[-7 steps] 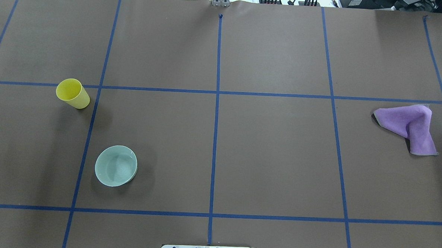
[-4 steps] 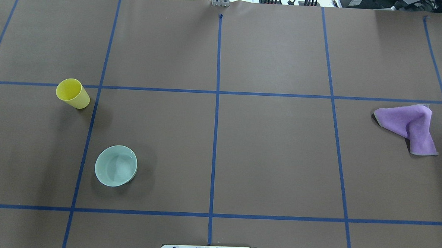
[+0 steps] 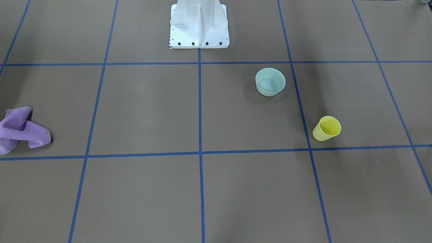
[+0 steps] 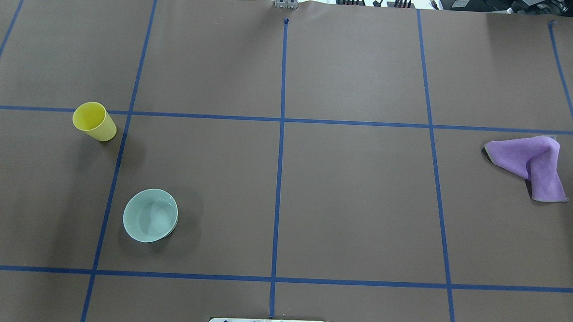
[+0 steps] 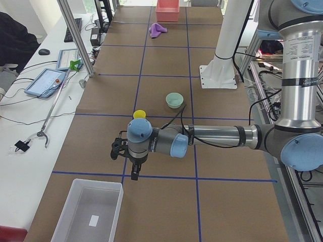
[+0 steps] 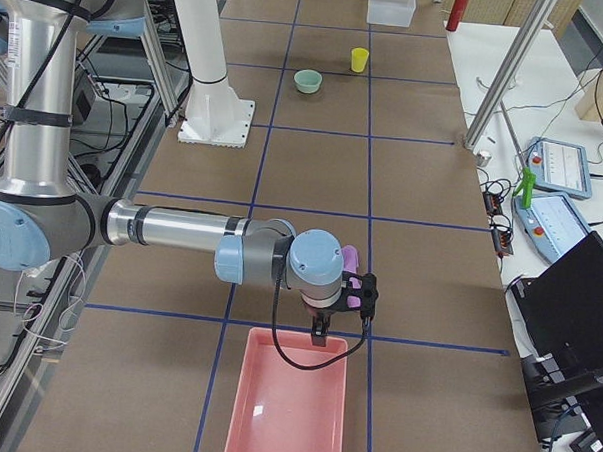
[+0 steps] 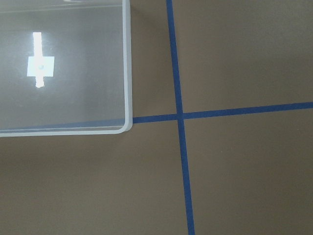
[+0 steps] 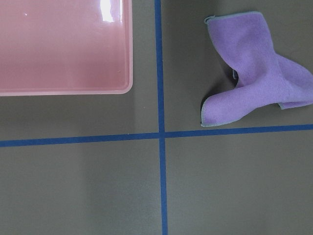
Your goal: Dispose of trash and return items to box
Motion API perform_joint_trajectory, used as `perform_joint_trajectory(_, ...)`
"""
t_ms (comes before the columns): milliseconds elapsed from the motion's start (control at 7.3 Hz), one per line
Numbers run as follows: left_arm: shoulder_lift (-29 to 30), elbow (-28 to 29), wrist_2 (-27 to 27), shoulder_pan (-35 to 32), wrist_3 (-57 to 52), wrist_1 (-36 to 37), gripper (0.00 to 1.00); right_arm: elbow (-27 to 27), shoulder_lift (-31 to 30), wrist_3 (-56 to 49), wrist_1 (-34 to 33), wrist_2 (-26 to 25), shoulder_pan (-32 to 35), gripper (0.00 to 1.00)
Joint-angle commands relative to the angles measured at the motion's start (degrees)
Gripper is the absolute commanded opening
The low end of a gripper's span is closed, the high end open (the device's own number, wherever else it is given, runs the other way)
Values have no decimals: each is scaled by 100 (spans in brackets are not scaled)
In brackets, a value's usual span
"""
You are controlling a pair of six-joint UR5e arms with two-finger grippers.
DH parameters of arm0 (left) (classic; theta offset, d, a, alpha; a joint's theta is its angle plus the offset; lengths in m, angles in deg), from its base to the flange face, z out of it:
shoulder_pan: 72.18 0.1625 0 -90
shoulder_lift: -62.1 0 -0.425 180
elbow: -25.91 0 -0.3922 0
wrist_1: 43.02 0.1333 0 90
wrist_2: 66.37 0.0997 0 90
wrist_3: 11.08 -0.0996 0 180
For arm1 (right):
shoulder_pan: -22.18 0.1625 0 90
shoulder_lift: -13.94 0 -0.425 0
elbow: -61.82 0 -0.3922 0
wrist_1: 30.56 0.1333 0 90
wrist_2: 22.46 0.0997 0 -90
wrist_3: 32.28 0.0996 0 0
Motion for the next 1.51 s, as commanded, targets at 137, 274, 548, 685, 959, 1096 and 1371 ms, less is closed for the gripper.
perform_joint_trajectory(137,50,-59,-7,9,68,2,99,41,18,34,-57,-116,-206,100)
perform_joint_trajectory(274,59,-59,-7,9,69,10,99,50,79,35,-301,-116,-268,100)
perform_joint_trajectory(548,68,-77,-77,9,69,10,99,50,27,-61,-225,-238,-304,100)
perform_joint_trajectory(685,103,-94,-86,18,77,37,99,41,18,-62,-207,-248,-304,100)
perform_joint_trajectory(959,234,-243,-130,71,628,98,99,85,0,-62,-172,-248,-330,100)
perform_joint_trajectory(1096,470,-409,-252,210,735,542,99,85,9,-10,-181,-240,-348,100)
perform_joint_trajectory(1371,919,-1024,-288,736,1741,1336,99,94,9,-1,-172,-161,-365,100)
